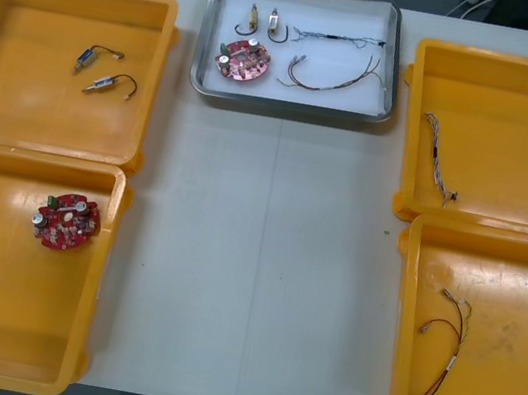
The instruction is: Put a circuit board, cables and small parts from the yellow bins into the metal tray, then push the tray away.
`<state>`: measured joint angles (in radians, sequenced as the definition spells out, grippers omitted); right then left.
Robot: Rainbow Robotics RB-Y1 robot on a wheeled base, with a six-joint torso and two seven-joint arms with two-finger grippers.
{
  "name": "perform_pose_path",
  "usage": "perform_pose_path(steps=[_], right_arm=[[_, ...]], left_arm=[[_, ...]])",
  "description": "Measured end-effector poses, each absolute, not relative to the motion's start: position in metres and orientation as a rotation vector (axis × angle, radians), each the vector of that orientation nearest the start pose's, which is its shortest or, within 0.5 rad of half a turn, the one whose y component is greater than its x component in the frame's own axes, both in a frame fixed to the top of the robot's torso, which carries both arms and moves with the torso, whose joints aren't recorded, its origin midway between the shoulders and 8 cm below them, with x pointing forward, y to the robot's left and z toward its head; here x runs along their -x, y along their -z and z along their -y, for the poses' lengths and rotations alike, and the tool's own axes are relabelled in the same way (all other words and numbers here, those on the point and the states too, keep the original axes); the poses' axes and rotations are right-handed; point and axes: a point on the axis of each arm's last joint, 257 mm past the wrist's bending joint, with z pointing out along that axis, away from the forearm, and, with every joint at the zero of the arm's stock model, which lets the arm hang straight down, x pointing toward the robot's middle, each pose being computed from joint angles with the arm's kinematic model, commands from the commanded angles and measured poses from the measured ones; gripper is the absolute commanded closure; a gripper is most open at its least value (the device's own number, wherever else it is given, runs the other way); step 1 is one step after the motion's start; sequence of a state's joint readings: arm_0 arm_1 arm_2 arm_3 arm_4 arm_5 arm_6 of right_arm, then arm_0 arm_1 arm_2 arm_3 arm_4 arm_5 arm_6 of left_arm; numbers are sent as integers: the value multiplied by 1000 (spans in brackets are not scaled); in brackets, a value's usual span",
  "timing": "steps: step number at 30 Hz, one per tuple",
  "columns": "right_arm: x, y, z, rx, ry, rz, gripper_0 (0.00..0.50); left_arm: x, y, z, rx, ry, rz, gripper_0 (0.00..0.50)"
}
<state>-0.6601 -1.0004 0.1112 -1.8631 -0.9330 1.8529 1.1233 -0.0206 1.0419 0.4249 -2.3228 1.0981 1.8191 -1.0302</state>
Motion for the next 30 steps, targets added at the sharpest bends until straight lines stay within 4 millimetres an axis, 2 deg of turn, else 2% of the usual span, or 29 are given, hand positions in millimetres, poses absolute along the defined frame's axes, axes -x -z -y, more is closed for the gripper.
perform_pose_path(steps=[4, 12, 23, 30], right_arm=[[-449, 105, 355, 15, 117, -2726, 0], [-429, 111, 364, -81, -48, -2754, 0], [-398, 133, 378, -114, -44, -2776, 0], [-383, 139, 384, -130, -49, -2773, 0]], left_arm=[[-343, 118, -388, 121, -37, -2631, 0], [-343, 118, -388, 121, -37, -2631, 0], [-343, 118, -388, 121, -37, -2631, 0], [-343, 118, -388, 121, -37, -2631, 0]])
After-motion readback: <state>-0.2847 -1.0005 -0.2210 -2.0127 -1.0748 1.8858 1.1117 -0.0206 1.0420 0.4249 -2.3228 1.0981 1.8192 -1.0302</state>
